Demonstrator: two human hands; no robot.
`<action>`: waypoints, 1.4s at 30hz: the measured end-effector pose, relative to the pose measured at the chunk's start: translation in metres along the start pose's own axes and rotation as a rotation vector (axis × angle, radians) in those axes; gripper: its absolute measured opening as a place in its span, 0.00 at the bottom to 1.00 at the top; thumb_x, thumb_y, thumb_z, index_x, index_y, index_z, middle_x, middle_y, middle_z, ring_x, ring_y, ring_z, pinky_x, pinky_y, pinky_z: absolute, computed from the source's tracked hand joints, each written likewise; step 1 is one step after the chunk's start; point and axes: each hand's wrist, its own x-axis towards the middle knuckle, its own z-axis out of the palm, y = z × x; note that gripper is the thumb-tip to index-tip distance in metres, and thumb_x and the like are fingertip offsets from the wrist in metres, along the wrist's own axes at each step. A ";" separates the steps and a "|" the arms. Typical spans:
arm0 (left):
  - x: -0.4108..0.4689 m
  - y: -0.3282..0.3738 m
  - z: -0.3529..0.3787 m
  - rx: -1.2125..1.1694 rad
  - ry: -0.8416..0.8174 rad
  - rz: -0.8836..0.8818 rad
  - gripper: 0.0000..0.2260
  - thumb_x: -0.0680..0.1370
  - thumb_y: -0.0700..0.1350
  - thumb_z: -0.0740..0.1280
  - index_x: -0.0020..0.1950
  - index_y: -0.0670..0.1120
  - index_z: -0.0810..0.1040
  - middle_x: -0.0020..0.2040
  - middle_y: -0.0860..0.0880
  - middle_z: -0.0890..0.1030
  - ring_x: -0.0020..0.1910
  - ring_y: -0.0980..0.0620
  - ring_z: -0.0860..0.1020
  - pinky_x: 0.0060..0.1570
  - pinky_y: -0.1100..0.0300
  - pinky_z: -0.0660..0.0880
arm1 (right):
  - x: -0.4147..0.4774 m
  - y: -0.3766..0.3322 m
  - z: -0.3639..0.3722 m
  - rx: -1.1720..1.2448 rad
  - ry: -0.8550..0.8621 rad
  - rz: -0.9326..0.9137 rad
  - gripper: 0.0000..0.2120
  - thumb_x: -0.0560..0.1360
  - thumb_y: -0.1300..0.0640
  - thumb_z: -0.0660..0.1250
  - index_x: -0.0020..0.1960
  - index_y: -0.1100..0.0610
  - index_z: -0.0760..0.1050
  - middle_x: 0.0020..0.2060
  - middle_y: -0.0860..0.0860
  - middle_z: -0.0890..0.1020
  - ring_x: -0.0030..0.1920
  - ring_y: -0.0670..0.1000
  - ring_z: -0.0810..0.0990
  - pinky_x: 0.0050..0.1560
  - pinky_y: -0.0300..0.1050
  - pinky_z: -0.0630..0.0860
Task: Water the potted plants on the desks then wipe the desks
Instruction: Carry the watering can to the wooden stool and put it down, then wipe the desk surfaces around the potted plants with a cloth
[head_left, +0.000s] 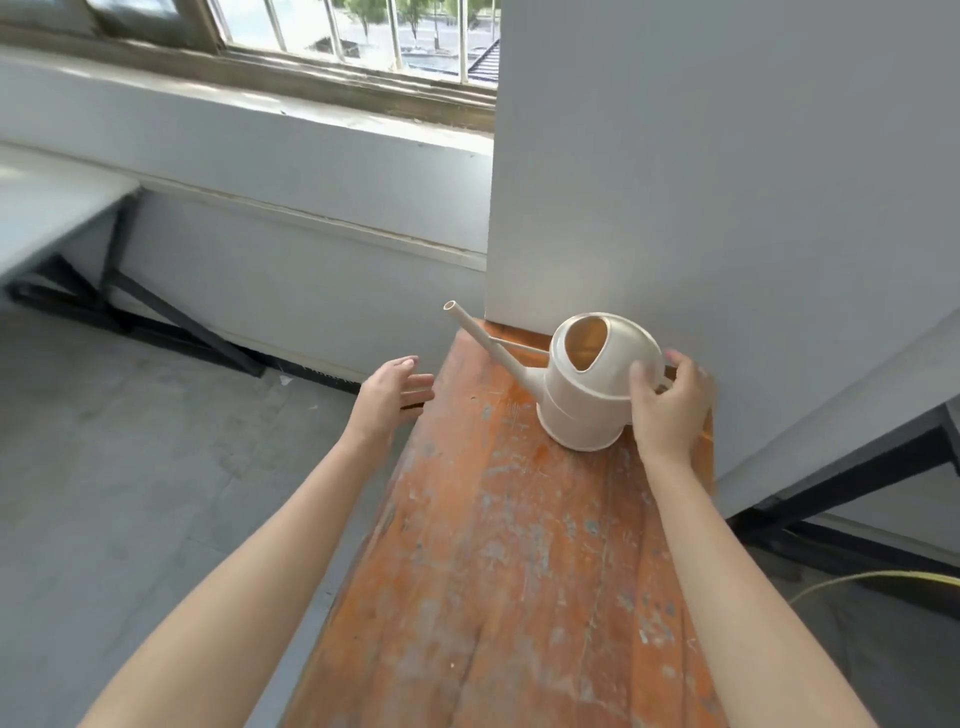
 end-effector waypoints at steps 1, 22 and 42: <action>-0.010 -0.002 -0.013 0.033 0.017 0.028 0.10 0.80 0.46 0.55 0.58 0.46 0.72 0.46 0.48 0.79 0.46 0.48 0.78 0.48 0.56 0.73 | -0.015 -0.013 0.003 -0.003 -0.028 -0.051 0.19 0.72 0.55 0.65 0.59 0.64 0.72 0.58 0.61 0.74 0.61 0.60 0.71 0.64 0.53 0.67; -0.375 -0.201 -0.384 -0.118 0.698 -0.151 0.11 0.80 0.40 0.57 0.42 0.46 0.76 0.41 0.46 0.79 0.39 0.49 0.77 0.42 0.59 0.70 | -0.520 -0.075 0.095 -0.119 -1.029 -0.372 0.21 0.73 0.56 0.66 0.65 0.59 0.70 0.61 0.55 0.76 0.64 0.54 0.70 0.65 0.48 0.64; -0.270 -0.190 -0.546 -0.122 0.813 -0.283 0.09 0.78 0.41 0.59 0.39 0.46 0.75 0.41 0.46 0.78 0.38 0.51 0.75 0.40 0.59 0.70 | -0.545 -0.195 0.302 -0.269 -1.225 -0.581 0.18 0.75 0.54 0.63 0.63 0.58 0.72 0.61 0.53 0.75 0.64 0.52 0.69 0.66 0.48 0.64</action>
